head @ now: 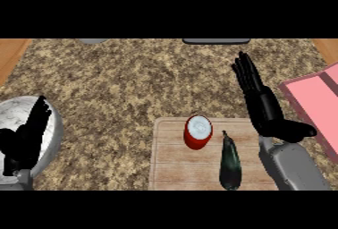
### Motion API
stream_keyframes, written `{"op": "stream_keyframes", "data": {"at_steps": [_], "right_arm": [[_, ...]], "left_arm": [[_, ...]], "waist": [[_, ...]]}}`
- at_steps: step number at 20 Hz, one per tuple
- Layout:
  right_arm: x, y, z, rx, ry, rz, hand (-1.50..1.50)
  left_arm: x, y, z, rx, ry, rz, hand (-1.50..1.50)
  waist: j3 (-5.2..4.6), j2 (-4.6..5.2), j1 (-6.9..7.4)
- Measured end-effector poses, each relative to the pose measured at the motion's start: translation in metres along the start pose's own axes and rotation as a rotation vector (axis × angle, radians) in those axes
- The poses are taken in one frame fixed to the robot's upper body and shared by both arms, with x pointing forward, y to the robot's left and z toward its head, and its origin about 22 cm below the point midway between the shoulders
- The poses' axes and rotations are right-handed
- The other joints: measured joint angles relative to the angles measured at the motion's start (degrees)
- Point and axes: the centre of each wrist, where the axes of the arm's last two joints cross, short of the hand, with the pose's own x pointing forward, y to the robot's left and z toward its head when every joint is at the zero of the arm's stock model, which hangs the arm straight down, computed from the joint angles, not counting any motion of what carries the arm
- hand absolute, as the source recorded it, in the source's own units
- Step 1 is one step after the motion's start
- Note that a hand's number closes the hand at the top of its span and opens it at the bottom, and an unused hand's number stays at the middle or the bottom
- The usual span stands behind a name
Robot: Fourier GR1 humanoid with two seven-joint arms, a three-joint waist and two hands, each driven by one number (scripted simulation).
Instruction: Pick the eggplant from the cutting board and place it in the cardboard box
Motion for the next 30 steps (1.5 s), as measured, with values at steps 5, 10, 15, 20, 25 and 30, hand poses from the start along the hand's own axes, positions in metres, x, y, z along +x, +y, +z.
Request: {"op": "stream_keyframes", "data": {"at_steps": [5,10,15,20,25,30], "right_arm": [[-0.017,-0.06,0.045,-0.343,0.213,0.043,1.5],[-0.045,-0.127,0.136,-0.61,0.619,0.31,-1.5],[-0.015,-0.136,0.182,-0.678,0.676,0.49,-1.5],[0.037,-0.144,0.177,-0.508,0.767,0.595,-1.5],[0.078,-0.139,0.158,-0.231,0.948,0.599,-1.5],[0.119,-0.127,0.121,-0.106,1.067,0.539,-1.5]], "left_arm": [[0.017,0.002,0.001,0.013,-0.055,0.084,0.0],[0.03,-0.014,0.003,-0.015,-0.084,0.206,0.0],[0.048,-0.034,0.004,-0.081,-0.081,0.276,0.0],[0.056,-0.041,0.002,-0.113,-0.087,0.294,0.0],[0.06,-0.049,0.0,-0.127,-0.09,0.3,0.0],[0.068,-0.057,-0.003,-0.142,-0.091,0.305,0.0]], "waist": [[0.11,-0.25,-2.85],[-0.4,0.34,-5.01],[-0.38,0.33,-3.03],[-0.46,0.52,-1.59],[-0.52,0.71,-0.84],[-0.41,0.78,0.0]]}}
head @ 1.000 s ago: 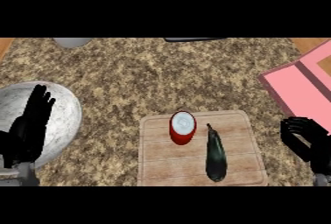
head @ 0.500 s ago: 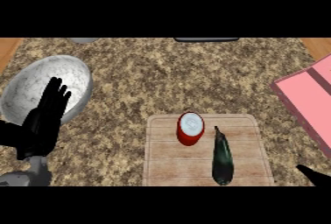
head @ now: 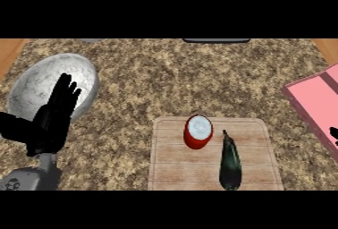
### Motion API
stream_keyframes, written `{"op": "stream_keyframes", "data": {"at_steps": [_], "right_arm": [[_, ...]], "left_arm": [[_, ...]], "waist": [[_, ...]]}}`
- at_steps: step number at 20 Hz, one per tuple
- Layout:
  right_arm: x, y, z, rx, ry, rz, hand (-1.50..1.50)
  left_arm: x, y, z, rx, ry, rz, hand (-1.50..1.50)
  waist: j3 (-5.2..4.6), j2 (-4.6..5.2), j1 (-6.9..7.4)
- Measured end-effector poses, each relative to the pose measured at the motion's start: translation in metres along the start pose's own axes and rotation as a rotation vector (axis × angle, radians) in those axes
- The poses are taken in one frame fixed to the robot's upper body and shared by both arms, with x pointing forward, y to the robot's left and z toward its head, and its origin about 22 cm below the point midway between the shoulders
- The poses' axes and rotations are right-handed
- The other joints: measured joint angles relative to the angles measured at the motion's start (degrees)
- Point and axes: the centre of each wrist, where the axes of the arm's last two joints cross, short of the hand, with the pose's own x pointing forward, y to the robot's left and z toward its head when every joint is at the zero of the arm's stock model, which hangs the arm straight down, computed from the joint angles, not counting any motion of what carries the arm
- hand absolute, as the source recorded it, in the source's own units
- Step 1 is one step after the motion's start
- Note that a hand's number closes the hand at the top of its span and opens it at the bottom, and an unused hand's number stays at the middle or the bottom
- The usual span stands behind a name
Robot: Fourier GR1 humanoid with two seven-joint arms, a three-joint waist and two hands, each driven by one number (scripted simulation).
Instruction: Pick the eggplant from the cutting board and place it in the cardboard box
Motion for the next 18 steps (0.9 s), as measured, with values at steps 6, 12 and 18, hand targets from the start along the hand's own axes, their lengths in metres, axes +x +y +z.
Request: {"op": "stream_keyframes", "data": {"at_steps": [6,12,18], "right_arm": [[0.049,0.006,0.006,0.068,-0.014,-0.052,-1.5],[0.073,0.025,0.006,0.099,-0.045,-0.045,-1.5],[0.07,0.043,-0.001,0.123,-0.005,-0.031,-1.5]], "left_arm": [[-0.005,-0.003,0.002,-0.012,0.002,-0.006,0.0],[0.001,-0.005,0.004,-0.007,-0.003,-0.005,0.0],[-0.005,-0.002,0.003,-0.007,0.01,0.002,0.0]], "waist": [[0.09,0.06,0.68],[0.13,0.02,0.67],[0.14,-0.01,0.46]]}}
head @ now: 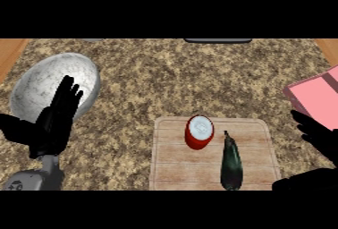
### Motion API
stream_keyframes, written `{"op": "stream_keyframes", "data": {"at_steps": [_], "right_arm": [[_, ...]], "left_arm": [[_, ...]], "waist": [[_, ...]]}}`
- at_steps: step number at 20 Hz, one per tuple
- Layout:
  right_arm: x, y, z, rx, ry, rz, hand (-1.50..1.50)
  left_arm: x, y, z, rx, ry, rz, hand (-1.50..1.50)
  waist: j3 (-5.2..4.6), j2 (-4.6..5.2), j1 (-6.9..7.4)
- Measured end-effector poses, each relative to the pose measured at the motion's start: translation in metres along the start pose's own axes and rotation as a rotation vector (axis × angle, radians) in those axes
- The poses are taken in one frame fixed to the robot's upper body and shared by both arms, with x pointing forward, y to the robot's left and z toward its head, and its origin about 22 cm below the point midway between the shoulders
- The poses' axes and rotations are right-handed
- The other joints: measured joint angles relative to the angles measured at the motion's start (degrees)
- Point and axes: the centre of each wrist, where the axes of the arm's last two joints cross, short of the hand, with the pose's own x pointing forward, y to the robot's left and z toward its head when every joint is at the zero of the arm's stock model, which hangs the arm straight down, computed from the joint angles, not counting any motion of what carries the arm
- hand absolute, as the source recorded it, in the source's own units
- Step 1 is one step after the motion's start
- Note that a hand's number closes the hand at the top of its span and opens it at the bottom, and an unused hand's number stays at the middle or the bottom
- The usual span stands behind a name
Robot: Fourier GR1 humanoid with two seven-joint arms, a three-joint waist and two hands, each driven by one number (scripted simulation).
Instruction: Pick the eggplant from the cutting board and place it in the cardboard box
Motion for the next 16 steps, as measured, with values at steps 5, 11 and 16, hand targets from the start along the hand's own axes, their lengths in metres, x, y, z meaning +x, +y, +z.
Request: {"op": "stream_keyframes", "data": {"at_steps": [5,11,16], "right_arm": [[0.003,0.015,-0.013,0.01,0.005,-0.009,-1.5],[0.002,0.031,-0.025,-0.009,0.018,-0.008,-1.5],[0.001,0.041,-0.029,-0.012,0.022,-0.013,-1.5]], "left_arm": [[0.006,0.007,0.001,-0.006,-0.007,0.002,0.0],[0.01,0.01,-0.006,-0.005,-0.009,0.003,0.0],[0.006,0.006,-0.003,-0.001,-0.007,-0.006,0.0]], "waist": [[0.0,0.0,0.06],[0.02,0.01,-0.09],[0.02,-0.01,-0.15]]}}
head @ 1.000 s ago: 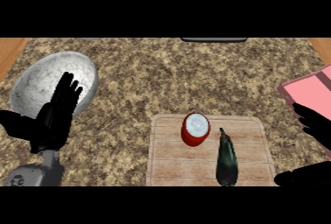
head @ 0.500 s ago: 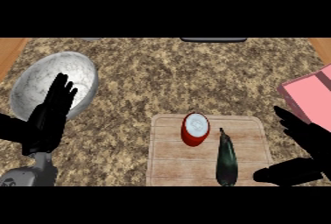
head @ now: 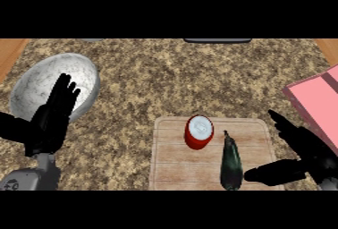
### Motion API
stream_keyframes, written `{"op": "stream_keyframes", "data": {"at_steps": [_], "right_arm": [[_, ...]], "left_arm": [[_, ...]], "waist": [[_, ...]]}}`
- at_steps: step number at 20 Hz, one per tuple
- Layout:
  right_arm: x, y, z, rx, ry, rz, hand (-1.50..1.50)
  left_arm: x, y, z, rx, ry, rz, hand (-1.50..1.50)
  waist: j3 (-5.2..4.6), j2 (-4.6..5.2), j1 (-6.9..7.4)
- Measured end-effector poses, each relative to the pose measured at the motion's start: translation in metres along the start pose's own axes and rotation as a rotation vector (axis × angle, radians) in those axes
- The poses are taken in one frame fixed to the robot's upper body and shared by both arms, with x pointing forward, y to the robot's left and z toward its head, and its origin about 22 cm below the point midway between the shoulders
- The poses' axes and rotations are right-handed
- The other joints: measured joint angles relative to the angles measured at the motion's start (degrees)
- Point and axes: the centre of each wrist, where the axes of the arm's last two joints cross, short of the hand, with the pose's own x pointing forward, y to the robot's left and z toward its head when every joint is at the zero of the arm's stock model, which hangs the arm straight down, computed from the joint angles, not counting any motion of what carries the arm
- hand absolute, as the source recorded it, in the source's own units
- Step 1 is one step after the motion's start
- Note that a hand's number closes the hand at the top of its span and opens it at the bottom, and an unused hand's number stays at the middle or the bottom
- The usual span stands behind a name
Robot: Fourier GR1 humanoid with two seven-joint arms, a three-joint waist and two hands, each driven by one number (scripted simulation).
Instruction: Pick the eggplant from the cutting board and place it in the cardboard box
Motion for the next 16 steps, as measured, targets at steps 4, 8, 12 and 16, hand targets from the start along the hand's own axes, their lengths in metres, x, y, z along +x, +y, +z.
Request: {"op": "stream_keyframes", "data": {"at_steps": [4,8,12,16], "right_arm": [[0.004,0.009,-0.014,0.01,0.012,-0.008,-1.5],[-0.001,0.018,-0.017,0.015,0.024,-0.001,-1.5],[-0.006,0.025,-0.023,0.001,0.045,0.021,-1.5],[-0.005,0.036,-0.025,-0.002,0.047,0.033,-1.5]], "left_arm": [[0.001,0.0,0.003,0.002,-0.005,0.003,0.0],[-0.001,0.001,0.002,0.0,-0.005,0.005,0.0],[0.0,0.001,0.009,0.003,-0.005,0.005,0.0],[-0.001,-0.004,0.011,0.001,-0.008,0.003,0.0]], "waist": [[0.0,0.01,0.17],[0.01,0.0,0.05],[0.01,-0.01,0.09],[0.01,-0.02,0.03]]}}
